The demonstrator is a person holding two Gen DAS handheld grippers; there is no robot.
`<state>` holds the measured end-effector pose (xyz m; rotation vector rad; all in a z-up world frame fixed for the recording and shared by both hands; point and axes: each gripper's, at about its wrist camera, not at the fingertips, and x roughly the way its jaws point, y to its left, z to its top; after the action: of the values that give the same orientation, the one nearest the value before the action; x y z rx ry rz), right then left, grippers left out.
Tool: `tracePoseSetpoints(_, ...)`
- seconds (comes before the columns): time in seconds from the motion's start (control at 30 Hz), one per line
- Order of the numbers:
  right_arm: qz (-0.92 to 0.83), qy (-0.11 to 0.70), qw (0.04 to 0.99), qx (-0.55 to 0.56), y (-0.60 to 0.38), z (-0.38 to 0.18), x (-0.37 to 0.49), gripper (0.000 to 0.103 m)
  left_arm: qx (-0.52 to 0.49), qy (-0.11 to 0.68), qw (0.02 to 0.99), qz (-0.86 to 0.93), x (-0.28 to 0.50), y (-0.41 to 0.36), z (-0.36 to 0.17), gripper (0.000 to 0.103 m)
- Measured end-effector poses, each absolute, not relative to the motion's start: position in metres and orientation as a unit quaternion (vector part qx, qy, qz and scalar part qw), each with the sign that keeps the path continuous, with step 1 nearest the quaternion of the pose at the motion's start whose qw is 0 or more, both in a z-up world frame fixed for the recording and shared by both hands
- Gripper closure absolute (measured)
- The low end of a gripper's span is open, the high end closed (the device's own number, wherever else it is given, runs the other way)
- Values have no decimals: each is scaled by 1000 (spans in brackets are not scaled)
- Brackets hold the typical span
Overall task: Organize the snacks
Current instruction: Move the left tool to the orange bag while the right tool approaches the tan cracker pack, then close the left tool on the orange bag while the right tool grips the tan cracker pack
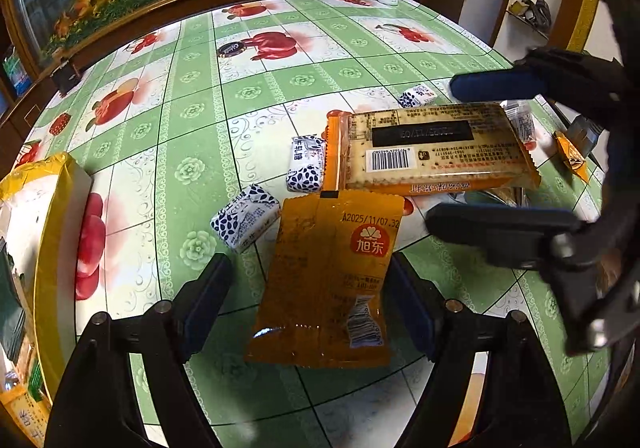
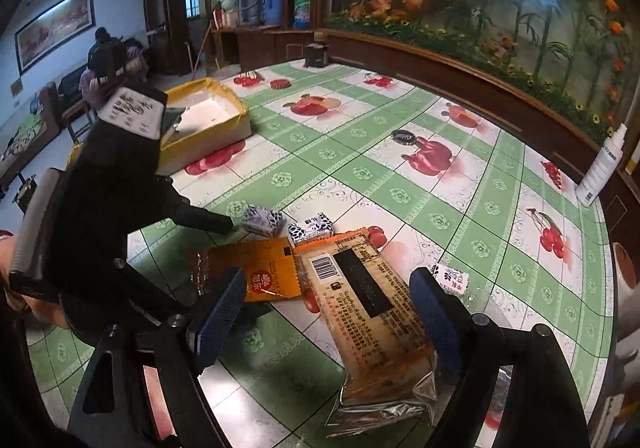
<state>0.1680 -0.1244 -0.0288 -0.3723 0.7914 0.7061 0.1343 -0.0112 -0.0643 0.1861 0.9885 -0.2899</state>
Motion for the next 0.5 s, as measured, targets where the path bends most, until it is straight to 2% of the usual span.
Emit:
tracePoseSetpoints(0.03,337,382,841,-181,-123,-34,171,18,92,468,867,-143,133,-12,-64,30)
tracePoseSetpoints(0.07,338,388,837,-185,-122,-39,174,18,93,464,869,-148,131,-12,-62,46)
tracePoseSetpoints(0.1,339,392,834,-189,-122,-42,174,20,96,462,869,-150,130,-12,-61,52)
tracePoseSetpoints(0.17,341,390,834,-189,-122,-45,174,21,95,463,869,-149,129,-11,-60,56)
tracePoseSetpoints(0.23,339,391,836,-182,-123,-43,175,31,93,461,870,-148,128,-9,-60,59)
tracePoseSetpoints(0.3,337,394,838,-171,-125,-40,176,58,87,462,870,-146,125,-6,-59,62)
tracePoseSetpoints(0.33,335,395,839,-168,-126,-39,176,64,83,463,870,-148,123,-4,-59,62)
tracePoseSetpoints(0.37,332,397,839,-167,-126,-38,176,76,78,466,869,-151,120,-2,-59,62)
tracePoseSetpoints(0.43,330,400,838,-170,-125,-37,177,76,73,468,867,-156,113,1,-59,62)
tracePoseSetpoints(0.47,334,400,835,-174,-123,-37,176,68,72,468,867,-156,110,2,-59,62)
tracePoseSetpoints(0.5,338,400,833,-181,-121,-37,176,49,71,469,866,-156,106,4,-59,62)
